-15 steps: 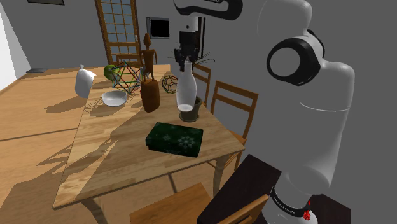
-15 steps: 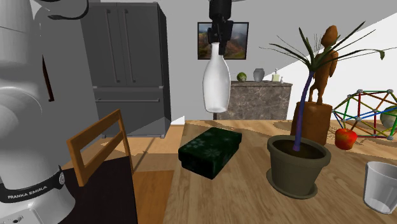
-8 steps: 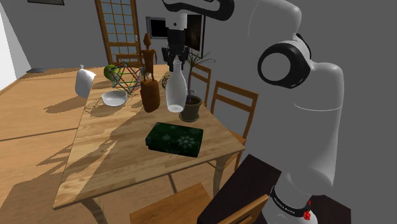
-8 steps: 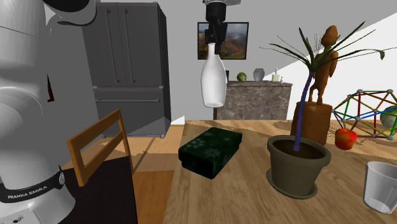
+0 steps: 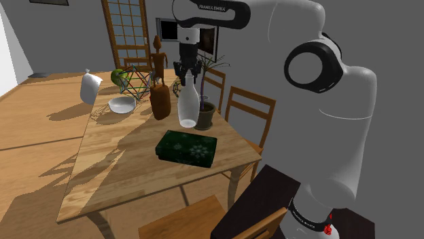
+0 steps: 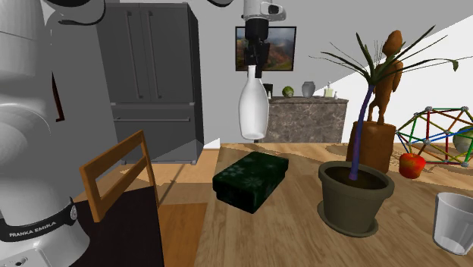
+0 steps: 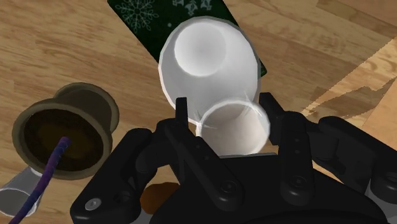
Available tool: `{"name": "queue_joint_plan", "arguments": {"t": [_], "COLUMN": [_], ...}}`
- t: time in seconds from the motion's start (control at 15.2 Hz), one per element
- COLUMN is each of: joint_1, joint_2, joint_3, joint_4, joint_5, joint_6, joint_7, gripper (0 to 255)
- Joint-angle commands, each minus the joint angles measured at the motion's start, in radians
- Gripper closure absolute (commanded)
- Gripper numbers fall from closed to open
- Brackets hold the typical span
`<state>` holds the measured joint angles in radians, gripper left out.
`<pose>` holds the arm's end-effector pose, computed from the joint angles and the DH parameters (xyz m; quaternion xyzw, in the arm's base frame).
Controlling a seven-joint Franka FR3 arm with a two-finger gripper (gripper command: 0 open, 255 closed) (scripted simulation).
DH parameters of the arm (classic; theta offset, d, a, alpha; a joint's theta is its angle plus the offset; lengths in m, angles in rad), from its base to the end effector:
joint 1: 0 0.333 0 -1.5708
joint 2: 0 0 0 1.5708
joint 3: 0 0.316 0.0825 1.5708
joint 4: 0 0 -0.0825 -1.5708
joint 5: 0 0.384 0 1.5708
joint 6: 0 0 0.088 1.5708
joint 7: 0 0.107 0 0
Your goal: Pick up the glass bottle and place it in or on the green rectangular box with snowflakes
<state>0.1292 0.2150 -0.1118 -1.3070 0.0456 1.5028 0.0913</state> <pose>0.6127 0.0241 0.6173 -0.9993 0.0344 0.0096 0.0103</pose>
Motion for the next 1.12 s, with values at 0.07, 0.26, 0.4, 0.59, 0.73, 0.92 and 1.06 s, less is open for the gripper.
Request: {"name": "queue_joint_plan", "arguments": {"t": [0.07, 0.26, 0.4, 0.59, 0.73, 0.92, 1.06], "joint_1": [0.003, 0.005, 0.006, 0.006, 0.007, 0.008, 0.008], "joint_2": [-0.015, -0.026, -0.032, -0.039, -0.042, -0.045, -0.045], "joint_3": [0.001, 0.002, 0.002, 0.002, 0.003, 0.003, 0.003], "joint_4": [-0.063, -0.12, -0.155, -0.205, -0.236, -0.28, -0.307], "joint_5": [-0.002, -0.003, -0.004, -0.005, -0.005, -0.005, -0.005], "joint_6": [0.049, 0.095, 0.124, 0.167, 0.195, 0.236, 0.263], "joint_7": [0.002, 0.002, 0.001, 0.001, 0.0, 0.0, -0.001], "gripper": [255, 255, 255, 255, 255, 255, 255]}}
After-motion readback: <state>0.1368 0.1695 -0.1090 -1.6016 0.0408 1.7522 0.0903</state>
